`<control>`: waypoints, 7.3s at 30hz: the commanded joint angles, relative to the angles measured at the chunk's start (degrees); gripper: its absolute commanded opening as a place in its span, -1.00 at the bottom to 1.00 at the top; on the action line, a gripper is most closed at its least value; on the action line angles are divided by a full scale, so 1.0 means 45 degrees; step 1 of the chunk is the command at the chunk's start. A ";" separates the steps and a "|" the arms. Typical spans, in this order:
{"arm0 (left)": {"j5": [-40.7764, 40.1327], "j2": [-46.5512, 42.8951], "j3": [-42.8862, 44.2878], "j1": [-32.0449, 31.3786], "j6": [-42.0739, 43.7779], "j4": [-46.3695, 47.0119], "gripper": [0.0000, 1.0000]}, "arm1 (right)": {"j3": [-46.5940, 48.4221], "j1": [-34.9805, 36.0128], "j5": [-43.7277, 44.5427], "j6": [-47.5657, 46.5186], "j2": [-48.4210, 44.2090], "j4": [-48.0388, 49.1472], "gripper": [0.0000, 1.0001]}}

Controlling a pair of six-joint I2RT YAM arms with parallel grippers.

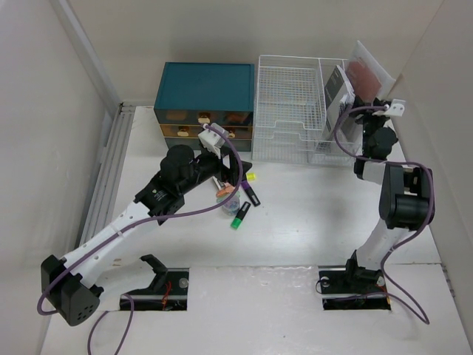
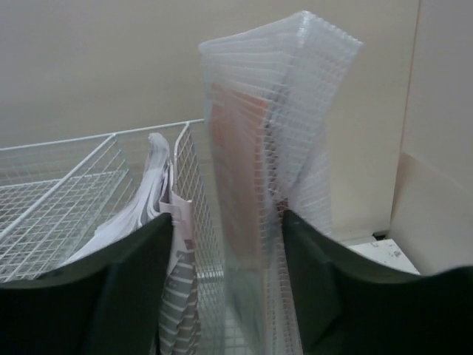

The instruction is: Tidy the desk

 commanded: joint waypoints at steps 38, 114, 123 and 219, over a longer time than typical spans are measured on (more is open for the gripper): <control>-0.2362 0.2739 0.1753 0.4319 -0.2915 0.0145 0.30 | 0.1676 0.2451 -1.1691 -0.2146 -0.7075 -1.7664 0.07; -0.4452 0.6631 0.3674 0.4302 -0.1664 -0.0404 -0.52 | 0.1149 0.3097 -1.1826 -0.1795 -0.7463 -1.7664 0.15; -0.4822 0.4990 0.2365 0.3892 -0.1898 -0.1301 -0.50 | 0.1149 0.3097 -1.2080 -0.1795 -0.7346 -1.7664 0.15; -0.6034 -0.6984 -0.2597 0.3520 -0.1703 -0.1439 0.85 | 0.6928 1.3664 -0.3195 -0.9606 -0.2051 -2.1492 -0.45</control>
